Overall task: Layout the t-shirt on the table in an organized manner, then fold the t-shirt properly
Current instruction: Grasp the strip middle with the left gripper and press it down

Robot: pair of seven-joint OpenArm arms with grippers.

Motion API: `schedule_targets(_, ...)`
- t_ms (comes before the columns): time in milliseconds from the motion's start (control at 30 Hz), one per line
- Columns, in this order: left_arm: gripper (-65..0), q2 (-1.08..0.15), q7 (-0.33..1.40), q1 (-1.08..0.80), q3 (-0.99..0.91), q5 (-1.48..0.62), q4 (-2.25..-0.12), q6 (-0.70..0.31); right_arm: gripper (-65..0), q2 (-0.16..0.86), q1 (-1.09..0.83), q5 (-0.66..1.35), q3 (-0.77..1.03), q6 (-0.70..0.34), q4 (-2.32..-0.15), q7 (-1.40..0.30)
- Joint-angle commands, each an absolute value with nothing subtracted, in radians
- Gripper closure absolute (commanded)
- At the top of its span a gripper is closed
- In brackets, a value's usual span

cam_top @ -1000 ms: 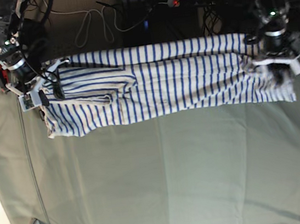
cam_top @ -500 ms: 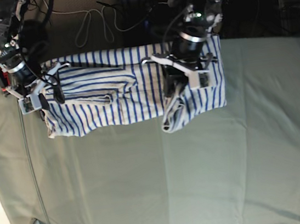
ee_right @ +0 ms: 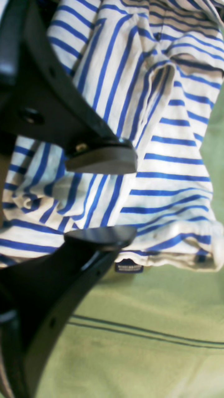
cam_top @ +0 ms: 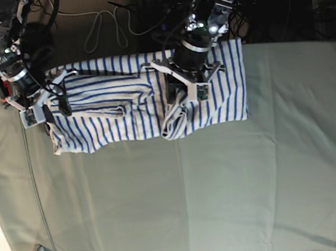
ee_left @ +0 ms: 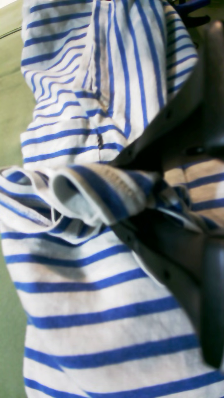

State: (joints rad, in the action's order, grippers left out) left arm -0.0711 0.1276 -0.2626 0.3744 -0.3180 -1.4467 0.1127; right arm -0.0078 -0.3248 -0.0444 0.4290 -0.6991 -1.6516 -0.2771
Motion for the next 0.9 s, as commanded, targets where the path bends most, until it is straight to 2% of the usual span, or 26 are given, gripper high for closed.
schedule_targets(0,0.0,-0.062,0.102,-0.248,0.38,-0.318,-1.465,0.107,-27.3,-0.001,-0.321,-0.028,0.427,-0.698,-1.672,-0.251)
schedule_targets(533,-0.9,-0.071,0.107,-0.226,0.444,-0.326,-1.463,0.107,-27.4,-0.001,-0.314,-0.028,0.426,-0.698,-1.672,-0.251)
schedule_targets(600,-6.5,-0.07,0.107,-0.232,0.444,-0.326,-1.468,0.107,-27.4,-0.001,-0.314,-0.028,0.426,-0.698,-1.672,-0.251)
schedule_targets(700,-23.1,-0.065,0.107,-0.236,0.446,-0.326,-1.466,0.107,-27.4,-0.001,-0.314,-0.028,0.426,-0.698,-1.672,-0.251)
schedule_targets(767,-31.6,-0.065,0.107,-0.24,0.447,-0.326,-1.475,0.104,-27.4,-0.001,-0.314,-0.028,0.426,-0.698,-1.672,-0.251)
schedule_targets(867,-32.9,-0.076,0.101,-0.255,0.481,-0.32,-1.532,0.101,-27.4,-0.001,-0.314,-0.028,0.426,-0.698,-1.672,-0.251)
